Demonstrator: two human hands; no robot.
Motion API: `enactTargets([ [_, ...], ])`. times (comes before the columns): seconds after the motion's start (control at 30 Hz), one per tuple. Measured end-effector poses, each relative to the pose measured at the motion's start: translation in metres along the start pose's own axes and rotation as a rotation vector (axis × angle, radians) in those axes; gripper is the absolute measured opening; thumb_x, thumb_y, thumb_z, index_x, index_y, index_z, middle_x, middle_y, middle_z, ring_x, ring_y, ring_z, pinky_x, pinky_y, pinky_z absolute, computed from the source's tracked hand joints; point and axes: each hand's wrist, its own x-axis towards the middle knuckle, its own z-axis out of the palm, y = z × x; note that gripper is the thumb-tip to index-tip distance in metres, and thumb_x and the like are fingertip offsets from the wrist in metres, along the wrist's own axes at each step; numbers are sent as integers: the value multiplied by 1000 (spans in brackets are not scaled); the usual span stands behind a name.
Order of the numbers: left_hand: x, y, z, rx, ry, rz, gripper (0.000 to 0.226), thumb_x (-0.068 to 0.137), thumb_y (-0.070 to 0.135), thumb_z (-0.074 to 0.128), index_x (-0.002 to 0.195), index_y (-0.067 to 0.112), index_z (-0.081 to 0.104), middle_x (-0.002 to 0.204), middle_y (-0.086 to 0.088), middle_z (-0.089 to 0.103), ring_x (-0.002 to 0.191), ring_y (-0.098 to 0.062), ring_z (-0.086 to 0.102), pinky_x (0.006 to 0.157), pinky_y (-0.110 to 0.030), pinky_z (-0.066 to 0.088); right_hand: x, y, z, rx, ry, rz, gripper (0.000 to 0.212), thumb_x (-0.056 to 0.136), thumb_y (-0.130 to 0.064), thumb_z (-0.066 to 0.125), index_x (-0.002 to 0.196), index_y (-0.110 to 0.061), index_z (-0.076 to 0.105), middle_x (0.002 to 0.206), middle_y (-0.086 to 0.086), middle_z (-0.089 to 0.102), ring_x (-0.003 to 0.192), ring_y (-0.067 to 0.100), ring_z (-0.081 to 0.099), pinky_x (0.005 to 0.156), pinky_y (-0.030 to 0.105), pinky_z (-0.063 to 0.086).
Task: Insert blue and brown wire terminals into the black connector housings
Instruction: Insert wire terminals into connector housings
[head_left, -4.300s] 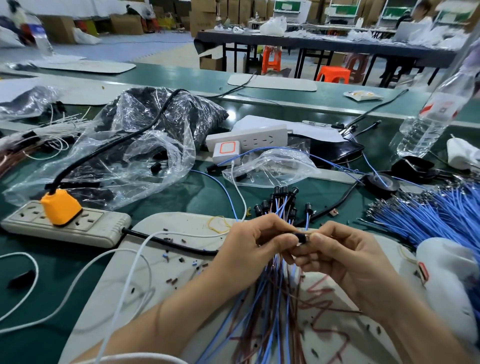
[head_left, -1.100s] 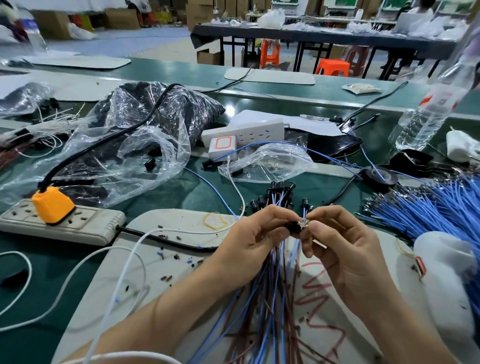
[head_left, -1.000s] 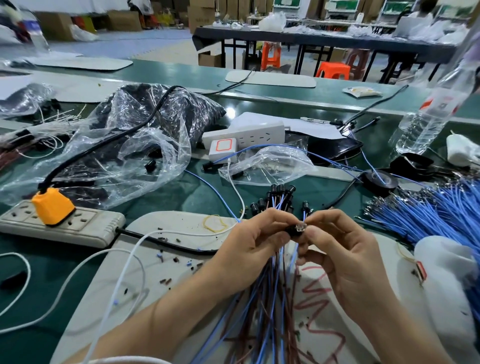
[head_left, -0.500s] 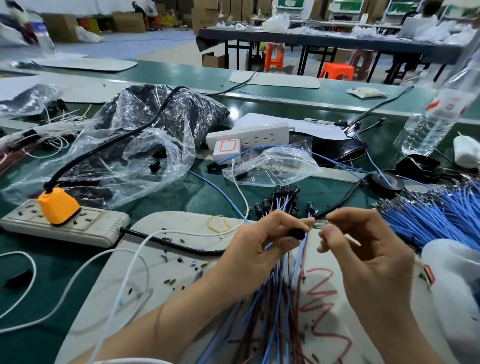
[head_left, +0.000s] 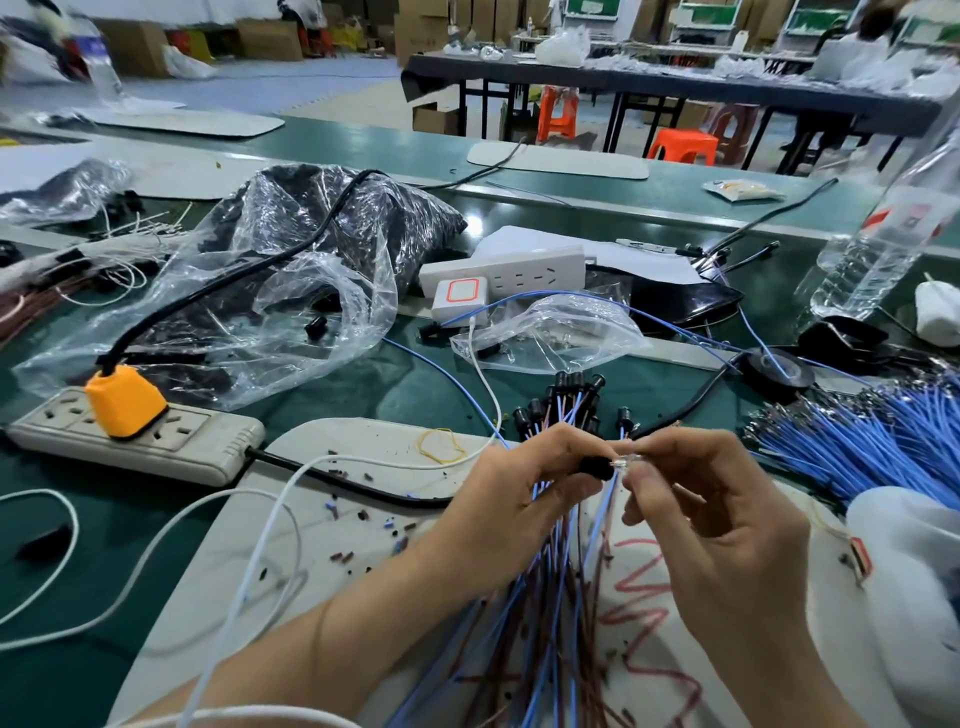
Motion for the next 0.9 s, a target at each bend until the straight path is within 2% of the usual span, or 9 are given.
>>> enactTargets([
  [0.17,0,-2,-2,149,12,2,21,88,-4,58,103,10,63,90,11,66,85,5,62,83,-11,44,-1,6,2,-137,-39,-17,24,80,-8,69,85,-31,64,79,-15,67,68,6,66,62,16,54],
  [0.3,2,-3,-4,290,41,84,19,88,3,58,104,-1,66,80,-2,72,76,-10,67,107,-19,35,0,7,4,-238,-62,-41,35,79,-1,73,82,-34,61,79,-14,68,65,4,66,58,17,53],
  [0.37,2,-1,-6,297,24,109,23,89,7,57,108,-2,66,73,8,69,69,-11,68,106,-26,39,2,7,1,-130,-95,52,34,79,4,71,79,-29,65,75,-11,70,62,6,67,60,16,54],
  [0.43,3,0,-9,270,2,114,24,90,10,56,109,-1,67,73,11,67,68,-7,67,100,-31,46,6,7,-4,61,-133,192,24,78,3,70,75,-20,68,70,1,71,58,14,68,59,19,55],
  [0.5,3,-2,-11,245,15,105,23,90,13,57,107,1,68,76,4,71,72,-8,68,96,-26,48,9,7,-8,276,-177,354,5,73,-6,70,72,-10,70,68,14,70,56,22,67,56,24,56],
  [0.57,4,-3,-11,199,7,72,20,89,14,57,102,4,69,76,6,71,72,-10,67,93,-20,46,10,9,-12,429,-221,494,10,67,-16,71,72,-7,71,67,18,68,53,24,64,53,27,54],
  [0.63,4,-3,-10,118,-24,16,14,90,13,56,98,10,67,70,17,68,65,-13,67,89,-18,46,11,11,-13,531,-252,588,13,64,-18,71,70,-7,72,65,18,65,51,22,59,51,28,52],
  [0.73,2,-4,-10,2,-52,-64,8,89,15,55,89,15,63,67,12,67,52,-10,65,85,-12,43,12,14,-14,611,-268,656,7,67,-12,67,69,-7,72,62,17,61,49,18,56,47,27,50],
  [0.9,1,-6,-9,-12,-86,-105,19,90,13,54,85,-3,62,66,1,67,48,-8,63,96,-11,37,12,15,-13,627,-281,692,7,67,-9,64,65,-8,71,59,15,58,45,16,53,43,24,47],
])
